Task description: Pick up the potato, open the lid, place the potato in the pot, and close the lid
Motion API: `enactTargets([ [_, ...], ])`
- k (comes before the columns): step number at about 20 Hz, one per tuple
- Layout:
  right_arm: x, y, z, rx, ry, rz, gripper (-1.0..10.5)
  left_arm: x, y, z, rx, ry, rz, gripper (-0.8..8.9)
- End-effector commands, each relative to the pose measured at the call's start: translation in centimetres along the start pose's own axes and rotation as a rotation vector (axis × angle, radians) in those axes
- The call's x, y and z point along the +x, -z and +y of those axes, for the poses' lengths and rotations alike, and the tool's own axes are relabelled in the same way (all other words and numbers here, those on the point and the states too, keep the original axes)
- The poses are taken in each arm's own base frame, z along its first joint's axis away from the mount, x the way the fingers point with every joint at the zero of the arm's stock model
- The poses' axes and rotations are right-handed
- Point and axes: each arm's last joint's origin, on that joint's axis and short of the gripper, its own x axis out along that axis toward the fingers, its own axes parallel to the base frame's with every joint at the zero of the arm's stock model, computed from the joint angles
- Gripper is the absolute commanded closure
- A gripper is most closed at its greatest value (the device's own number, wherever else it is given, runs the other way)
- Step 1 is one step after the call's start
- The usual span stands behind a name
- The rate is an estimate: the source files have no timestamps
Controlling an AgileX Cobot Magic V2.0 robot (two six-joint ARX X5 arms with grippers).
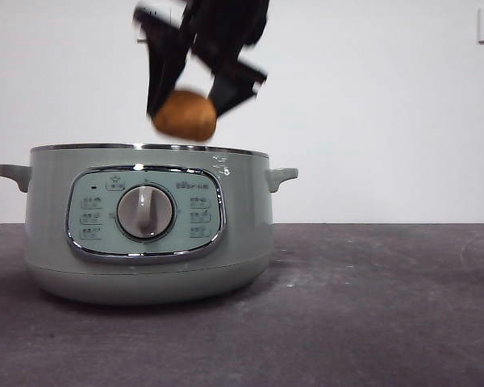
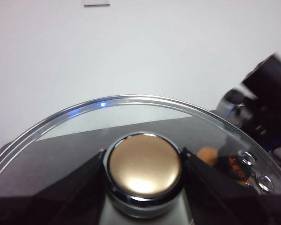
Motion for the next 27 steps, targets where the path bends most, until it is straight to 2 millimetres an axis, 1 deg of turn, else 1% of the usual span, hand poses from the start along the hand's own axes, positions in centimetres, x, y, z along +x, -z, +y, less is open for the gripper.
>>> enactTargets([
  [1,2.8,0.7,0.2,-0.058,0.015,0.056,9.6,-0.5,-0.7,0.1,-0.010,0.000,-0.067,8.21],
  [4,5.1,1.4,0.3,-0.070,0.008,0.097,9.6,-0.5,-0.7,0.1,-0.010,-0.001,-0.067,8.21],
  [7,6.8,2.1,0.4,-0.082,0.002,0.133,9.6,-0.5,-0.7,0.1,-0.010,0.000,-0.066,8.21],
  [12,8.6,2.8,0.5,-0.110,0.008,0.173,9.6,-0.5,-0.7,0.1,-0.010,0.000,-0.065,8.21],
  [15,8.7,2.9,0.7,-0.113,-0.001,0.175,9.4,-0.5,-0.7,0.1,-0.009,0.001,-0.064,8.21],
  [16,8.7,2.9,0.7,-0.114,-0.002,0.177,9.2,-0.5,-0.7,0.1,-0.009,0.001,-0.064,8.21],
  [19,8.7,3.1,0.8,-0.111,-0.001,0.197,5.7,-0.4,-0.5,0.1,-0.005,0.001,-0.049,8.21],
  [21,8.7,3.1,0.9,-0.095,0.000,0.197,4.1,-0.4,-0.3,0.1,0.000,0.000,-0.030,8.21],
  [22,8.7,3.1,0.9,-0.092,-0.001,0.197,3.8,-0.4,-0.3,0.1,0.002,0.000,-0.025,8.21],
  [24,8.5,3.0,1.1,-0.077,-0.001,0.193,3.8,-0.4,-0.2,0.1,0.003,0.000,-0.021,8.21],
  [25,7.8,2.7,1.1,-0.061,0.003,0.177,3.8,-0.4,-0.2,0.1,0.003,0.000,-0.021,8.21],
  [26,6.6,2.1,1.2,-0.063,0.004,0.151,3.8,-0.4,-0.3,0.1,0.002,0.000,-0.022,8.21],
  [27,4.9,1.6,1.4,-0.065,0.007,0.127,3.8,-0.4,-0.3,0.1,0.002,0.000,-0.022,8.21],
])
